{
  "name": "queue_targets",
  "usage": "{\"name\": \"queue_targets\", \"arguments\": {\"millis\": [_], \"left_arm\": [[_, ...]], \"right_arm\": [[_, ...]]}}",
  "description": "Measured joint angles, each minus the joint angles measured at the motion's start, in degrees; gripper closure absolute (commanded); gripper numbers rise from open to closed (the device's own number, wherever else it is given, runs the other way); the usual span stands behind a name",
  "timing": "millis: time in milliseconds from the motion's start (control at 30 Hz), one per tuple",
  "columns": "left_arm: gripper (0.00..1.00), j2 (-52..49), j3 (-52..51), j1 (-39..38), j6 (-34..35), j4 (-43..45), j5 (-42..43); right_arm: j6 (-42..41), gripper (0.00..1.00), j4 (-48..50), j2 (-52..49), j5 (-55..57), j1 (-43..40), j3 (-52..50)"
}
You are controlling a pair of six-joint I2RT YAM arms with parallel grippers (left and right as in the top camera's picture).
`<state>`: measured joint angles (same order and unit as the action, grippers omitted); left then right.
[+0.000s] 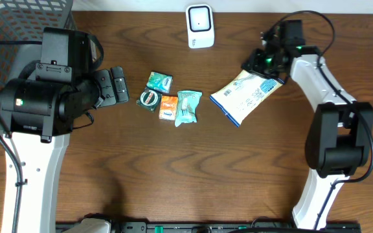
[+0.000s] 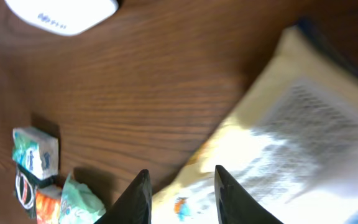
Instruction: Scan the item barcode
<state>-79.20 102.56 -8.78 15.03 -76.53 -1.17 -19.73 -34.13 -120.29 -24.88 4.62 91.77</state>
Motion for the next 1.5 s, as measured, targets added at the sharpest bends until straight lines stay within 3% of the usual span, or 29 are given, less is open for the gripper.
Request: {"name": "queue_targets", "arguments": {"millis": [100,367,467,767,800,933,1133,1400,1500], "left_arm": [[0.02,0.0,0.0,0.0,0.0,0.0,0.0],[0.02,0.0,0.0,0.0,0.0,-0.02,0.0],[0.02,0.0,0.0,0.0,0.0,-0.02,0.02],[0.02,0.0,0.0,0.0,0.0,-0.02,0.0],[0.02,0.0,0.0,0.0,0.0,0.0,0.0],[0.02,0.0,0.0,0.0,0.0,0.0,0.0],[0.02,0.0,0.0,0.0,0.0,0.0,0.0],[0.02,0.0,0.0,0.0,0.0,0.0,0.0],[0.02,0.0,0.0,0.0,0.02,0.0,0.0]], "right_arm": [[1.64,0.61,0.59,-0.11,0.72,2.58,0.0],[5.46,0.66,-1.84,-5.01,6.95,11.58,0.04],[6.14,0.72,-5.57,-6.36,7.69,12.81,0.26],[6.62,0.65,-24.44,-4.59,11.15,12.76,0.81],[6.58,0.62,-25.0,-4.22,11.39,12.76,0.79],[6.67,0.28,-25.09,-0.09,12.15,12.57,0.72],[7.32,0.11,-19.17,9.73,14.1,10.19,0.9],[8.07,0.13,-14.12,9.2,16.44,-0.02,1.14],[10.03,0.22,-14.05,5.46,11.58,-2.32,1.14]]}}
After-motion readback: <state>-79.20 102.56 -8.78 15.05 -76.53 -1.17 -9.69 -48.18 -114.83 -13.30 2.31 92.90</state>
